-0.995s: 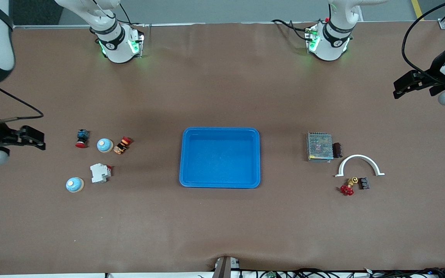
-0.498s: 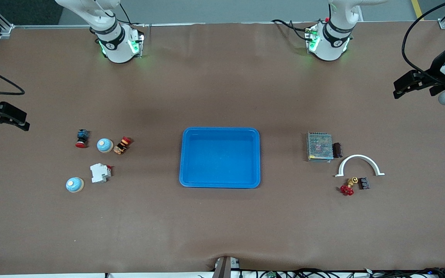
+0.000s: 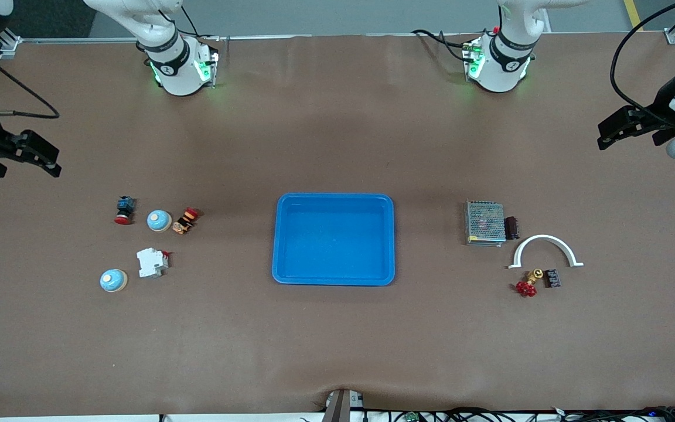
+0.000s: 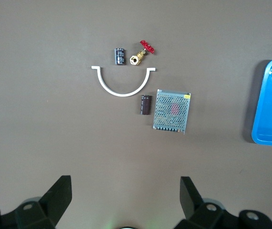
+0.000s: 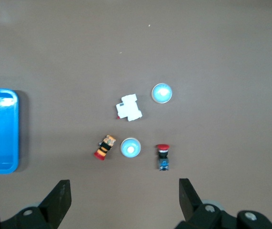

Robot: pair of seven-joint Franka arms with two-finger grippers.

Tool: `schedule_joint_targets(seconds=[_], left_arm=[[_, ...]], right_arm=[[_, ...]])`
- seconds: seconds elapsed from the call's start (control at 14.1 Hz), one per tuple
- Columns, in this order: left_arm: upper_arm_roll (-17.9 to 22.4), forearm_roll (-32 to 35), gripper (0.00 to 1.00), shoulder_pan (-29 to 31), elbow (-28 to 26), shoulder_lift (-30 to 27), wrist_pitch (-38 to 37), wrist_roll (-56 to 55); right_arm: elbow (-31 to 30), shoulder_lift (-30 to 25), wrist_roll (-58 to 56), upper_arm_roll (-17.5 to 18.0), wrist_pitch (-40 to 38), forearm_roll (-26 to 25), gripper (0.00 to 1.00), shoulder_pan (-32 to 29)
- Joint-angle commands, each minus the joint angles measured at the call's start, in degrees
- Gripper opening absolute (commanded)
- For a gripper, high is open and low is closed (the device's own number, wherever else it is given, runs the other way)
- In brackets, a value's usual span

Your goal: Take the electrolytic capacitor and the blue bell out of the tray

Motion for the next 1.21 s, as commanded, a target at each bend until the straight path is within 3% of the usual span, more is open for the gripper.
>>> schedule_joint_targets(seconds=[0.0, 1.14], left_arm=[[0.03, -0.49, 1.00, -0.01, 0.30, -0.53, 0.11, 0.09], [-0.76, -0.40, 1.00, -0.01, 1.00, -0.71, -0.77, 0.01]], right_arm=[[-0.56, -1.57, 0.92, 0.61, 0.94, 1.70, 1.00, -1.09], [0.51, -0.51, 0.66, 0.61, 3.05, 1.35, 1.00, -0.83]])
